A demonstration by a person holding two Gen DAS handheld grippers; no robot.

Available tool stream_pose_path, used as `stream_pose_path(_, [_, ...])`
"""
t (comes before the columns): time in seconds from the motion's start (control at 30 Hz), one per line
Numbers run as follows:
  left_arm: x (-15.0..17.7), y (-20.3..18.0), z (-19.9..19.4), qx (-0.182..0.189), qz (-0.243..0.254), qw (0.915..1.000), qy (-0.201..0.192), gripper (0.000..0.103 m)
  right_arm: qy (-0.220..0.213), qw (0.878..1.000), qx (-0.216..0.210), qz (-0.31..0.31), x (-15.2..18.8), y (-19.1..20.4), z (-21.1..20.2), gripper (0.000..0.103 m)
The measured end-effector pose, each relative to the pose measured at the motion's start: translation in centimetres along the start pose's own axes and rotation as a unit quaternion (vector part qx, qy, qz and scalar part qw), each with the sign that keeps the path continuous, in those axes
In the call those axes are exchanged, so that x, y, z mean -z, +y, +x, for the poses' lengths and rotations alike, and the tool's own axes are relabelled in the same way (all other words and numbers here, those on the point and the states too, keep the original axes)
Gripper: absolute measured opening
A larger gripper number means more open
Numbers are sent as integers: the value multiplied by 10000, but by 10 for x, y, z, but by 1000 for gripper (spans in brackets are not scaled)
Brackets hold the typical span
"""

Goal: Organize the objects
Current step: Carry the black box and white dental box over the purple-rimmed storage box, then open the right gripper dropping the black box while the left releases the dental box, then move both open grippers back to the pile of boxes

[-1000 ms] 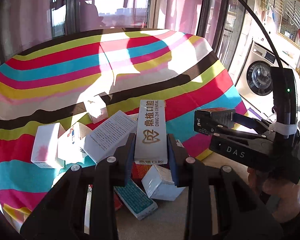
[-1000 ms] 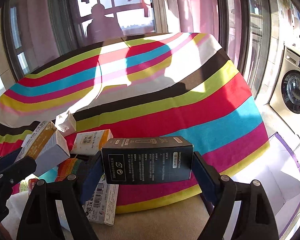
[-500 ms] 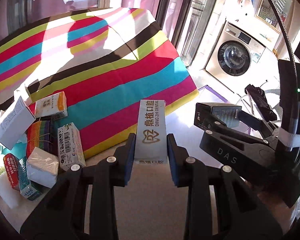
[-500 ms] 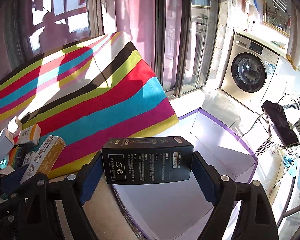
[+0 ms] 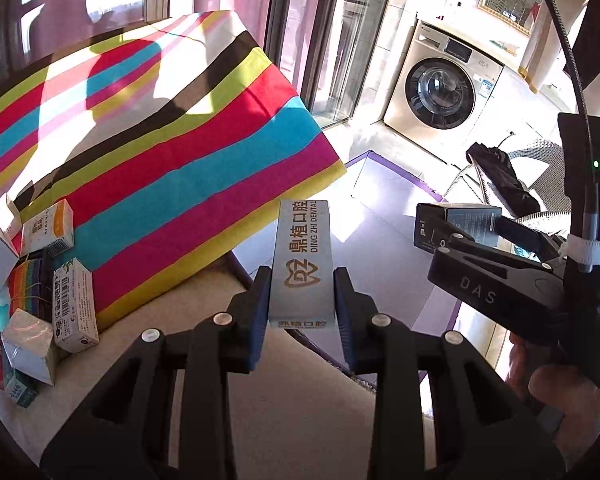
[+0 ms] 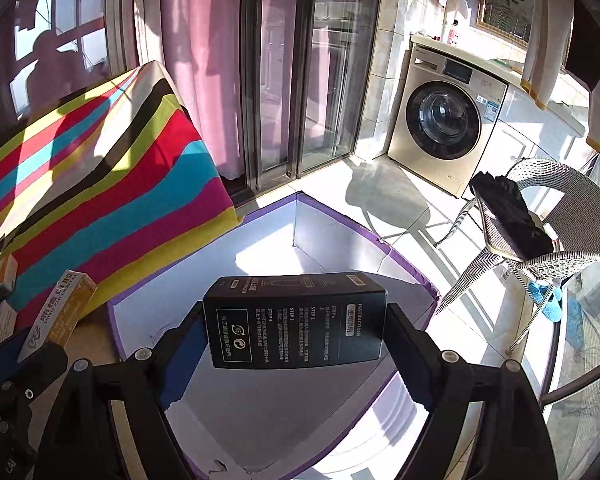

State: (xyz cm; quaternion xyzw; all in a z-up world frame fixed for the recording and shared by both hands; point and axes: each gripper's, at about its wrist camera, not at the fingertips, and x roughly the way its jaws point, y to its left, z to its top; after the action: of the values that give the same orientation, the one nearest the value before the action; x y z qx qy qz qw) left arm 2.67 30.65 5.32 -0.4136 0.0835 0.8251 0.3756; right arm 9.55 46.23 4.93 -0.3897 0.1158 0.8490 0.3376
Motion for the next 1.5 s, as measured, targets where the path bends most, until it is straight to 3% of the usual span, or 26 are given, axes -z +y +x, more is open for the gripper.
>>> stream_pose_path(0.13, [-1,-8,2,142,96,9999,7,37,46,9999,98,63,0,-6,1,87])
stream_pose_path(0.17, [-1,-10,3,160,120,9998,16,42,40,9999,130,85,0,-7,1,87])
stream_pose_path(0.23, [0,-11,1,119,144,9998,-46,68,47,9999,118,99,-1,-8,3,88])
stream_pose_path(0.3, [-1,-11,-2,80,132,9998,-104,74,48,9999,59,66,-1,-5,4,88])
stream_pose_path(0.5, [2,1,-4,-86,-69,9999,-33,74,-13,9998,-182,-45,0,12,0,89])
stream_pose_path(0.6, [6,15,-8,-404,-255,9989,6,74,-23,9994,-335,-62,0,22,-3,89])
stream_pose_path(0.73, [16,43,-23,-941,-648,9934,-17,74,-27,9984,-551,-150,1,40,-10,89])
stream_pose_path(0.97, [41,92,-54,-1513,-1207,9811,-41,74,7,9941,-956,-506,8,83,-20,90])
stream_pose_path(1.2, [58,128,-73,-1768,-1613,9709,-43,74,38,9883,-1264,-851,17,123,-30,90])
stream_pose_path(1.5, [67,143,-86,-1917,-1756,9656,-67,74,22,9819,-1527,-1121,24,154,-44,90])
